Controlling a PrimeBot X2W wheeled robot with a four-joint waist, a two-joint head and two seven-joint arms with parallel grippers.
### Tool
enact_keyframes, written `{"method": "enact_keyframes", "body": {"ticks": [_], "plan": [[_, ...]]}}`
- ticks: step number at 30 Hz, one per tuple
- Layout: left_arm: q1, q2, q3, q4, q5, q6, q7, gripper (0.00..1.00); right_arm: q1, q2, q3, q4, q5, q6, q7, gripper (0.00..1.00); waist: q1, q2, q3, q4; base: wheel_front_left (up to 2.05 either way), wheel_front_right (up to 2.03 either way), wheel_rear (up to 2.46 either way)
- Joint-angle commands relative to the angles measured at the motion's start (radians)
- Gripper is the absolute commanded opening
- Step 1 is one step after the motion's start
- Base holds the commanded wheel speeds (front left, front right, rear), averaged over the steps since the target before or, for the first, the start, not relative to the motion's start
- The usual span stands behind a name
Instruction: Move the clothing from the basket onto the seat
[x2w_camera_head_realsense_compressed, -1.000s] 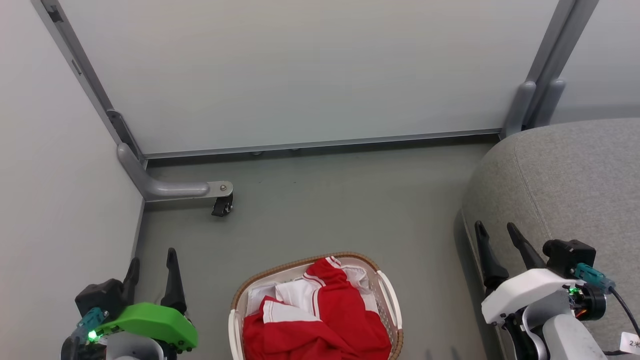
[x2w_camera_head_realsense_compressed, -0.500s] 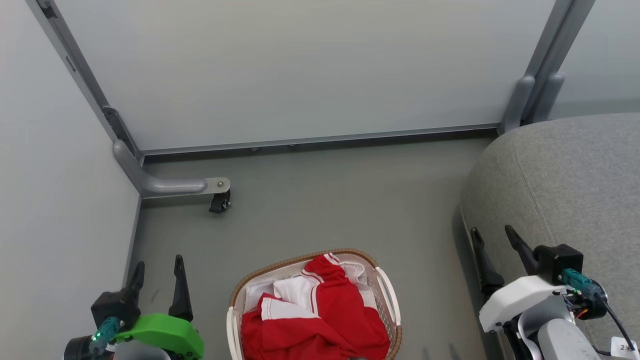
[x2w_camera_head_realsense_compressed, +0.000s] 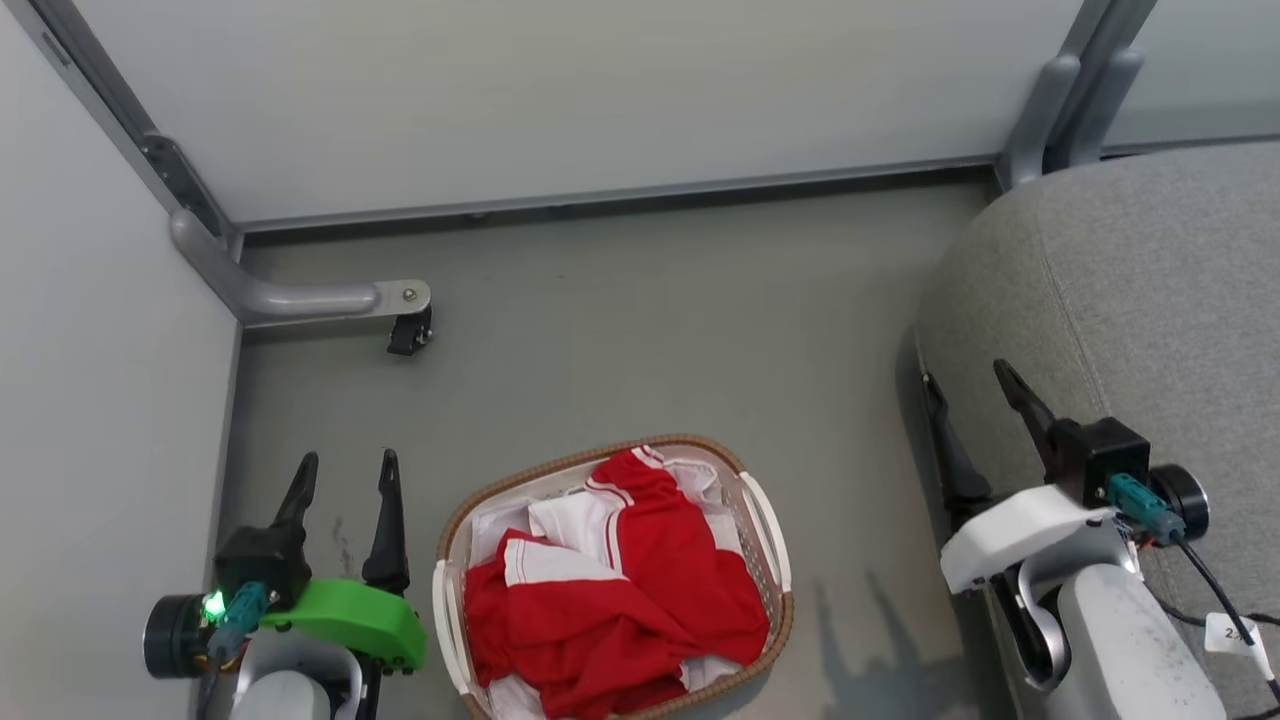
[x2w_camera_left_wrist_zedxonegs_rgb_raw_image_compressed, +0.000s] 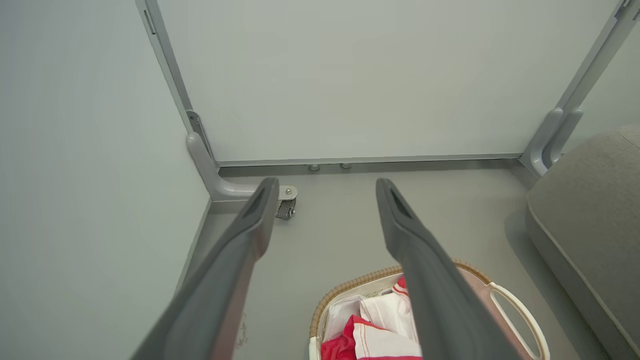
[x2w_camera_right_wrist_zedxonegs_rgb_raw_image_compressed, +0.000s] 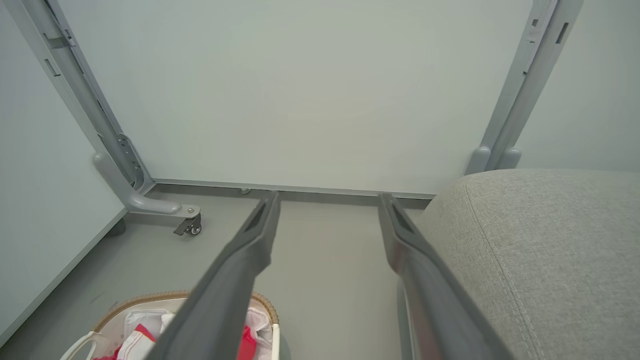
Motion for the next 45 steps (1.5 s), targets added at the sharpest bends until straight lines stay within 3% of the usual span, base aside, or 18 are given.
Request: {"method": "enact_keyframes", "body": {"ticks": [1, 10, 18, 26, 45], "plan": [[-0.039, 0.002, -0.001, 0.004, 0.021, -0.011, -0.009, 1.0, -0.032, -0.004, 0.007, -0.014, -0.019, 0.0, -0.01, 1.0, 0.0, -0.0001, 0.082, -0.024, 0.0, 0.0, 0.0], [-0.161, 0.002, -0.048, 0.056, 0.08, -0.054, -0.025, 1.0, -0.132, -0.005, 0.042, -0.073, -0.055, 0.0, -0.028, 1.0, -0.0001, -0.0001, 0.26, -0.074, 0.0, 0.0, 0.0], [-0.263, 0.03, -0.141, 0.136, 0.111, -0.062, -0.04, 1.0, -0.204, -0.005, 0.073, -0.118, -0.071, 0.0, -0.042, 1.0, -0.0001, -0.0001, 0.422, -0.135, 0.0, 0.0, 0.0], [-0.336, 0.097, -0.284, 0.243, 0.023, -0.062, -0.038, 1.0, -0.243, -0.005, 0.108, -0.148, -0.03, -0.001, -0.043, 1.0, -0.0001, -0.0001, 0.543, -0.189, 0.0, 0.0, 0.0], [-0.482, 0.196, -0.598, 0.54, -0.11, -0.062, -0.038, 1.0, -0.262, -0.004, 0.152, -0.178, 0.048, -0.001, -0.043, 1.0, -0.0001, -0.0001, 0.685, -0.279, 0.0, 0.0, 0.0]]}}
